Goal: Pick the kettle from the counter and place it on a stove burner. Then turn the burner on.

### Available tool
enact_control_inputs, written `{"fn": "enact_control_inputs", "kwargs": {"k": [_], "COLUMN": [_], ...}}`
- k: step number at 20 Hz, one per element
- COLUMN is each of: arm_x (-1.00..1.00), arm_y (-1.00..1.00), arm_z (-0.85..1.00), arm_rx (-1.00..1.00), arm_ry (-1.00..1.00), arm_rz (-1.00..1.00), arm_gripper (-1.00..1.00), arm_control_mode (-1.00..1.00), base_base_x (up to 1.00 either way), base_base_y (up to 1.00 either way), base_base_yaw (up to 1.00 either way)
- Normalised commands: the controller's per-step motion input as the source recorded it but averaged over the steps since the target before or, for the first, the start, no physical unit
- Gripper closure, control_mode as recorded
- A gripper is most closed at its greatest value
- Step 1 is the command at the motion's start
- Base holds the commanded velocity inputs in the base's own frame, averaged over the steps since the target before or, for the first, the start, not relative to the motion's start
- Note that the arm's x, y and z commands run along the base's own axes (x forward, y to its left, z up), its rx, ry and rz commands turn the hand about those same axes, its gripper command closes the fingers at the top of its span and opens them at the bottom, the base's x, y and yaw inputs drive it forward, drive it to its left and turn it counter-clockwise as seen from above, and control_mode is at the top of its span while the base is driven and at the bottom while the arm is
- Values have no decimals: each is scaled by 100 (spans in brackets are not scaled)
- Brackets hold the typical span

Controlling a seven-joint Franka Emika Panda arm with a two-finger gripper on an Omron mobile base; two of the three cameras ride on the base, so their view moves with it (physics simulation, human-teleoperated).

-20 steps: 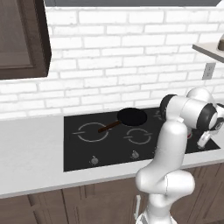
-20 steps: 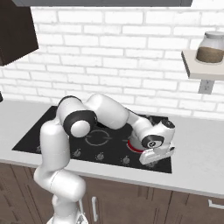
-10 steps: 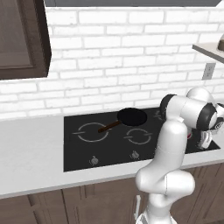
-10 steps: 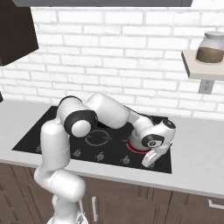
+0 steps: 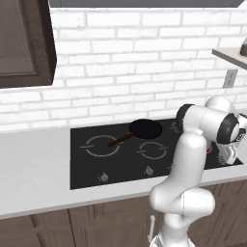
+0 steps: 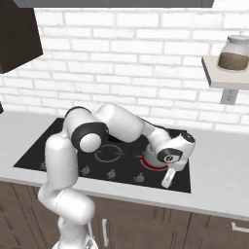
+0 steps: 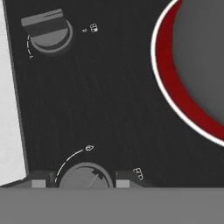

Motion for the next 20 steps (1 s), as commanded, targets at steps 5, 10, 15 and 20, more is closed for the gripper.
{"fn": "enact_control_inputs", "kwargs": {"k": [5, 10, 15, 20], "arm_x": [0, -1, -4, -5], "arm_y": [10, 1, 0, 0], "arm_z": [-26, -22, -19, -11], "arm_rx": [-2, 0, 0, 0], "arm_ry": [-8, -9, -9, -9], "arm_rz": [31, 32, 33, 28], "arm_gripper": [100, 100, 100, 100], "arm_control_mode": [-100, -100, -100, -100], "base_base_x": [0, 0, 0, 0], "base_base_y": [0, 0, 0, 0], "base_base_yaw": [0, 0, 0, 0]}}
